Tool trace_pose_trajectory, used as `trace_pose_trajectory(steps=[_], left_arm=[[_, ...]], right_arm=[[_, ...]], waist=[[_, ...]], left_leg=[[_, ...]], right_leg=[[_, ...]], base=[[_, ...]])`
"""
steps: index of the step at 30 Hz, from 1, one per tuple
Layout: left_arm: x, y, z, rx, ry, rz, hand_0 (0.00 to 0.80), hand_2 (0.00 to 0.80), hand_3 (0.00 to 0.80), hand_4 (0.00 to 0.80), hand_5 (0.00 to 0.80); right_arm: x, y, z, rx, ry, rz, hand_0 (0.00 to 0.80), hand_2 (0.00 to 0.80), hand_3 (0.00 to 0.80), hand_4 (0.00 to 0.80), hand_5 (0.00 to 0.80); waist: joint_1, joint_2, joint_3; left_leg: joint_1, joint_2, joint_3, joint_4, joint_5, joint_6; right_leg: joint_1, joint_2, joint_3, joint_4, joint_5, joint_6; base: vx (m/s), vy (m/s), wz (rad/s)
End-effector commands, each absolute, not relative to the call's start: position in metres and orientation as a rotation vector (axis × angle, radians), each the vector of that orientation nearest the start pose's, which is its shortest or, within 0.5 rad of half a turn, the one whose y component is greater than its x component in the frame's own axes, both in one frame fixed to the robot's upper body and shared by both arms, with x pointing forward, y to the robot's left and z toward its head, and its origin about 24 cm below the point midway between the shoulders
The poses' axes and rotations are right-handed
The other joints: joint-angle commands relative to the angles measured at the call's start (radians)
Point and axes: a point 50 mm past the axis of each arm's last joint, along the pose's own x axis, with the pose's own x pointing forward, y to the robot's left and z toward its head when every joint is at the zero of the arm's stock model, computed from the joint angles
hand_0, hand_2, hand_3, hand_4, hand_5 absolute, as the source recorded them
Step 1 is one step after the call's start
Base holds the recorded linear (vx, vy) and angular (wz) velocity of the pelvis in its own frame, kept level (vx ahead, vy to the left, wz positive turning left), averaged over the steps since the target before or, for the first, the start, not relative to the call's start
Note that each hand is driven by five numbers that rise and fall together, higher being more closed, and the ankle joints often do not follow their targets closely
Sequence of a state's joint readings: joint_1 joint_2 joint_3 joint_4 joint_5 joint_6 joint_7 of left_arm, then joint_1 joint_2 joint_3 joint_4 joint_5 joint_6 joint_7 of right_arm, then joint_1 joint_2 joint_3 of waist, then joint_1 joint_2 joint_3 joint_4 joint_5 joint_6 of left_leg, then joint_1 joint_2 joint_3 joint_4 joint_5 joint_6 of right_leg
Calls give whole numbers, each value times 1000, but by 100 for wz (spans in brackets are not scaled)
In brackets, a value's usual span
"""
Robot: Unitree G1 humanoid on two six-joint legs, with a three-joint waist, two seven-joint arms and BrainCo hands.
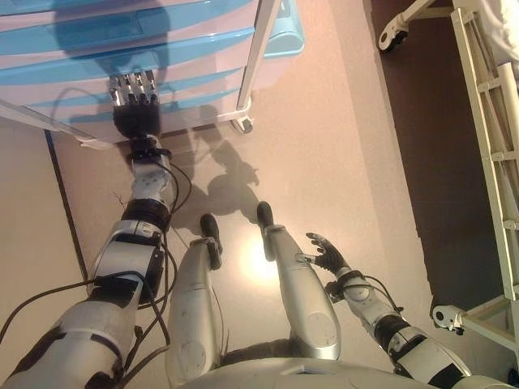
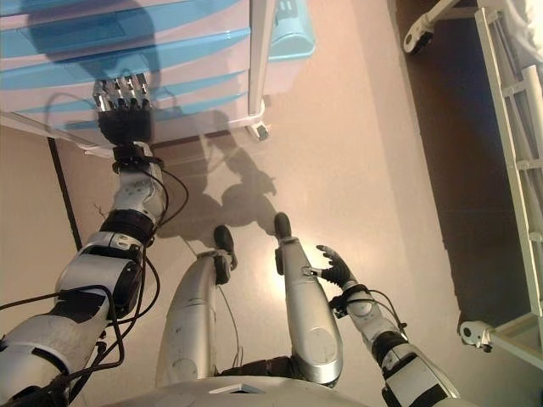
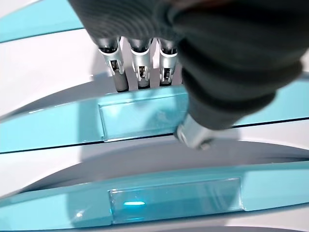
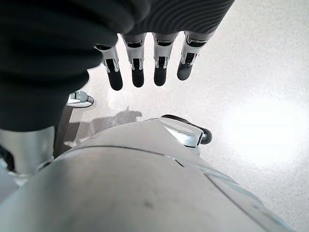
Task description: Open the drawer and pick up the medicine
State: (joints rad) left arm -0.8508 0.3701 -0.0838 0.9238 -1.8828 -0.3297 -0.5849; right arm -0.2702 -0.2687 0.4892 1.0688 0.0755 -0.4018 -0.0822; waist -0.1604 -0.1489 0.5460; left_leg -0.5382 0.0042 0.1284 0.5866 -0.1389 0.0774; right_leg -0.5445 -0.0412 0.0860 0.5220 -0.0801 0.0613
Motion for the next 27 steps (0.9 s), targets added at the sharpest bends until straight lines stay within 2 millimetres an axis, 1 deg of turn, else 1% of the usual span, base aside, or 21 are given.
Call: trace_pose_trajectory(steps=[1, 4, 6, 7, 8, 9, 11, 14, 17, 18, 19, 20, 21, 22, 23, 24, 25, 26, 27], left_arm=[[316, 144, 344, -650, -1286, -1304, 800, 800, 800, 800, 800], [302, 131, 341, -574, -1250, -1383, 800, 800, 800, 800, 800], [298, 129, 334, -559, -1229, -1397, 800, 800, 800, 800, 800], [295, 131, 322, -581, -1209, -1421, 800, 800, 800, 800, 800], [293, 133, 315, -598, -1203, -1423, 800, 800, 800, 800, 800], [290, 137, 305, -636, -1198, -1430, 800, 800, 800, 800, 800], [288, 144, 284, -712, -1181, -1403, 800, 800, 800, 800, 800], [285, 159, 236, -876, -1108, -1300, 800, 800, 800, 800, 800], [277, 172, 171, -1065, -957, -1099, 800, 800, 800, 800, 800], [268, 181, 134, -1163, -876, -1017, 800, 800, 800, 800, 800], [261, 188, 109, -1211, -809, -944, 800, 800, 800, 800, 800], [251, 197, 77, -1246, -720, -839, 800, 800, 800, 800, 800], [236, 207, 41, -1304, -619, -730, 800, 800, 800, 800, 800], [226, 214, 20, -1315, -540, -631, 800, 800, 800, 800, 800], [207, 223, -9, -1363, -449, -498, 800, 800, 800, 800, 800], [181, 234, -39, -1389, -343, -362, 800, 800, 800, 800, 800], [161, 241, -57, -1429, -292, -250, 800, 800, 800, 800, 800], [139, 250, -75, -1474, -215, -92, 800, 800, 800, 800, 800], [121, 255, -90, -1468, -101, 60, 800, 800, 800, 800, 800]], right_arm=[[207, -192, -102, -507, 520, 287, 0, 0, 0, 0, 0], [208, -195, -101, -521, 523, 291, 0, 0, 0, 0, 0], [208, -197, -101, -534, 525, 294, 0, 0, 0, 0, 0], [208, -199, -101, -547, 529, 292, 0, 0, 0, 0, 0], [208, -199, -101, -555, 530, 294, 0, 0, 0, 0, 0], [208, -200, -100, -561, 530, 293, 0, 0, 0, 0, 0], [207, -201, -101, -561, 532, 283, 0, 0, 0, 0, 0], [205, -202, -102, -555, 538, 268, 0, 0, 0, 0, 0], [199, -205, -104, -550, 554, 230, 0, 0, 0, 0, 0], [198, -209, -105, -546, 570, 205, 0, 0, 0, 0, 0], [197, -214, -105, -544, 581, 186, 0, 0, 0, 0, 0], [196, -220, -105, -545, 597, 165, 0, 0, 0, 0, 0], [195, -226, -105, -549, 614, 144, 0, 0, 0, 0, 0], [194, -231, -104, -555, 624, 131, 0, 0, 0, 0, 0], [193, -238, -104, -556, 640, 108, 0, 0, 0, 0, 0], [192, -245, -104, -557, 656, 78, 0, 0, 0, 0, 0], [191, -251, -104, -556, 669, 60, 0, 0, 0, 0, 0], [191, -257, -104, -555, 682, 42, 0, 0, 0, 0, 0], [191, -260, -104, -553, 695, 26, 0, 0, 0, 0, 0]], waist=[[38, 24, -39], [49, 37, -45], [57, 46, -50], [69, 60, -58], [77, 66, -64], [90, 73, -72], [112, 83, -84], [155, 94, -114], [204, 106, -137], [230, 112, -144], [246, 118, -152], [266, 124, -159], [285, 129, -166], [296, 132, -168], [311, 137, -173], [328, 143, -177], [339, 148, -180], [352, 152, -183], [362, 155, -190]], left_leg=[[98, -53, -44, -37, -111, 0], [146, -62, -59, -97, -86, -8], [168, -67, -69, -127, -70, -12], [193, -72, -81, -158, -55, -19], [207, -75, -88, -178, -46, -23], [222, -77, -97, -205, -27, -28], [251, -78, -118, -241, -7, -38], [294, -71, -161, -293, 24, -60], [341, -59, -204, -342, 54, -81], [369, -54, -220, -363, 61, -89], [378, -51, -231, -377, 75, -95], [391, -49, -241, -387, 82, -102], [406, -46, -251, -400, 90, -107], [415, -44, -255, -407, 95, -111], [424, -42, -259, -418, 104, -114], [433, -42, -263, -427, 113, -118], [440, -43, -266, -435, 120, -119], [449, -45, -271, -440, 124, -120], [451, -47, -276, -444, 129, -123]], right_leg=[[85, 44, -26, -96, 20, -53], [126, 39, -25, -126, 18, -54], [145, 34, -29, -136, 14, -56], [167, 28, -36, -142, 6, -59], [180, 25, -41, -148, 1, -61], [195, 22, -50, -153, -2, -65], [227, 15, -72, -155, -18, -69], [291, 11, -118, -178, -36, -77], [364, 3, -172, -210, -47, -78], [405, -2, -201, -225, -56, -79], [425, -4, -221, -241, -52, -80], [451, -7, -243, -255, -54, -81], [478, -9, -267, -271, -55, -81], [493, -10, -281, -280, -55, -81], [511, -12, -301, -292, -53, -81], [528, -16, -321, -303, -51, -80], [540, -17, -335, -311, -49, -79], [554, -17, -345, -318, -50, -78], [562, -17, -352, -326, -48, -78]], base=[[7, -33, 9], [-2, -9, 15], [-28, 10, 17], [-39, 13, 13], [-59, -3, 18], [-54, -31, 19], [-51, -79, 25], [-36, -142, 32], [-27, -175, 40], [-9, -178, 46], [10, -181, 50], [12, -161, 58], [0, -149, 65], [-21, -130, 68], [-42, -101, 60], [-38, -84, 62], [-42, -74, 60], [-33, -76, 48], [-23, -62, 33]])
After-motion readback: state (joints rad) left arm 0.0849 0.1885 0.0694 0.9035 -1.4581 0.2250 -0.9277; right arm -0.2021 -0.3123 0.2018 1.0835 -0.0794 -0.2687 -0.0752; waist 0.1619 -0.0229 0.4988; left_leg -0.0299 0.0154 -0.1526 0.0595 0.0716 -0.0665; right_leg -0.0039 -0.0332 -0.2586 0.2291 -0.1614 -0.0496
